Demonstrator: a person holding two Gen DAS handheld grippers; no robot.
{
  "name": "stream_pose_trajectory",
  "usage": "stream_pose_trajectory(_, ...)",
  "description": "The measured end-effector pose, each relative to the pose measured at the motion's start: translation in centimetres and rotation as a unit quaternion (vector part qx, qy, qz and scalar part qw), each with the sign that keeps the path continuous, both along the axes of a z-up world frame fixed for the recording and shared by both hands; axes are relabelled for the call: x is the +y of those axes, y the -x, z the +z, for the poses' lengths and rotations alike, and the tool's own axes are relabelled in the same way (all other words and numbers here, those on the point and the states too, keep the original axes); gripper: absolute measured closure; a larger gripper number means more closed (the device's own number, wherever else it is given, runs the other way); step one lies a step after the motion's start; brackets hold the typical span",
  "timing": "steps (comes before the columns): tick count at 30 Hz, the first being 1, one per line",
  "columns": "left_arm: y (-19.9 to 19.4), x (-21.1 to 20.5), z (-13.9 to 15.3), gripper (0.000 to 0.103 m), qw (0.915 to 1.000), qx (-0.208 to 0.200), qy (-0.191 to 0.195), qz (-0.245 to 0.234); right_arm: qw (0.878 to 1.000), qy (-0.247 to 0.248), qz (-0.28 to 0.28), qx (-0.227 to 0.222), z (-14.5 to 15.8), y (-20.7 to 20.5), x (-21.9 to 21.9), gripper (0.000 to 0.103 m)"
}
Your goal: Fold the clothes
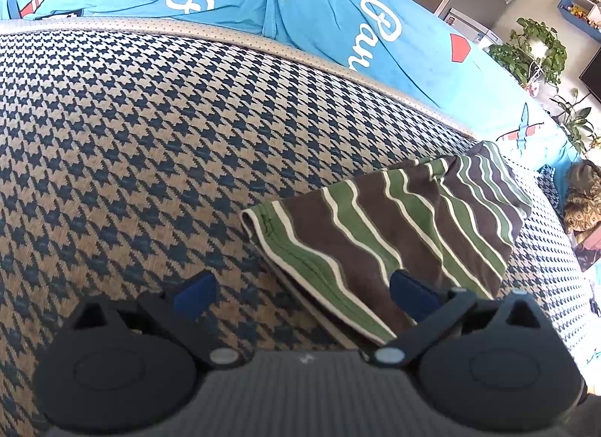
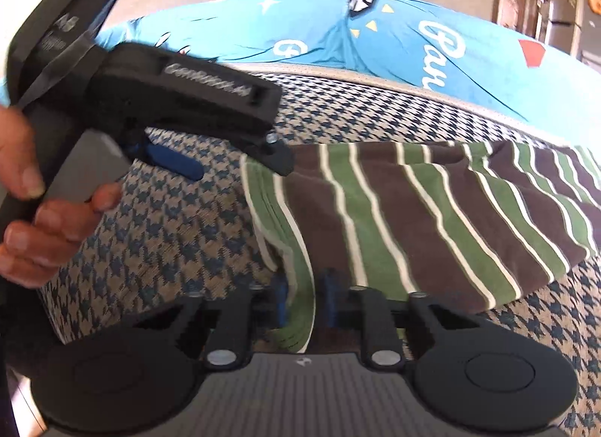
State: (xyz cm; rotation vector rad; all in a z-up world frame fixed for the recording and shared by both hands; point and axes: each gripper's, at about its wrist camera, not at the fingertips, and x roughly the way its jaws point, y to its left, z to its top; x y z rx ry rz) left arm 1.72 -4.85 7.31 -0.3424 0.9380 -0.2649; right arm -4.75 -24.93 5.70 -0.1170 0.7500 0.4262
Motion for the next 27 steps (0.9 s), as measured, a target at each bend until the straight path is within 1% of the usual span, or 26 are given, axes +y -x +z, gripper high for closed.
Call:
stream_pose_trajectory(3, -0.3, 0.1, -0.2, 0.000, 0.9994, 0.011, 0.033, -0.004, 0.996, -0.069, -0.027, 0.040, 0.3, -1.3, -2.1, 0.090)
stream_pose_trajectory(6, -0.6, 0.3, -0.5, 0.000, 0.9973, 0.023, 0.069, -0.006, 0.989, -0.122, -0.048, 0.068, 0.5, -2.5, -3.6, 0.090)
stream_pose_trajectory(11, -1.4, -0.1, -1.2, 0.000, 0.9928, 0.042, 0.111, -0.015, 0.980, -0.165, -0.072, 0.081, 1.0, -2.6, -3.4, 0.091)
stream_pose_trajectory(14, -1.6, -0.5, -1.6, 0.000, 0.9911, 0.049, 0.122, -0.015, 0.973, -0.195, -0.085, 0.086, 1.4, -2.6, -3.6, 0.093)
stream_pose_trajectory(16, -1.8, -0.7, -1.6, 0.000, 0.9906, 0.050, 0.126, -0.018, 0.972, -0.200, -0.093, 0.084, 1.5, -2.8, -3.9, 0.093)
stream_pose_trajectory(18, -2.0, -0.9, -1.8, 0.000, 0.9890, 0.054, 0.137, -0.016, 0.973, -0.190, -0.101, 0.080, 1.4, -2.8, -4.1, 0.093)
stream_pose_trajectory(20, -2.2, -1.0, -1.9, 0.000, 0.9887, 0.054, 0.139, -0.015, 0.977, -0.174, -0.097, 0.075, 1.6, -2.5, -3.9, 0.093)
stream_pose_trajectory(22, -2.3, -1.2, -1.8, 0.000, 0.9889, 0.051, 0.138, -0.017, 0.984, -0.149, -0.080, 0.061, 2.0, -2.0, -3.3, 0.092)
stream_pose_trajectory(24, -2.6, -1.5, -1.7, 0.000, 0.9880, 0.051, 0.145, -0.020, 0.989, -0.129, -0.056, 0.049, 2.3, -1.5, -2.5, 0.088)
stream_pose_trajectory(25, -2.7, -1.5, -1.6, 0.000, 0.9876, 0.050, 0.147, -0.021, 0.991, -0.123, -0.043, 0.044, 2.4, -1.4, -2.1, 0.077)
stream_pose_trajectory(26, -2.7, -1.6, -1.6, 0.000, 0.9876, 0.049, 0.147, -0.022, 0.991, -0.121, -0.032, 0.039, 2.5, -1.2, -1.8, 0.062)
stream_pose_trajectory(27, -2.8, -1.6, -1.5, 0.000, 0.9876, 0.049, 0.148, -0.023, 0.992, -0.122, -0.022, 0.033, 2.6, -0.9, -1.5, 0.057)
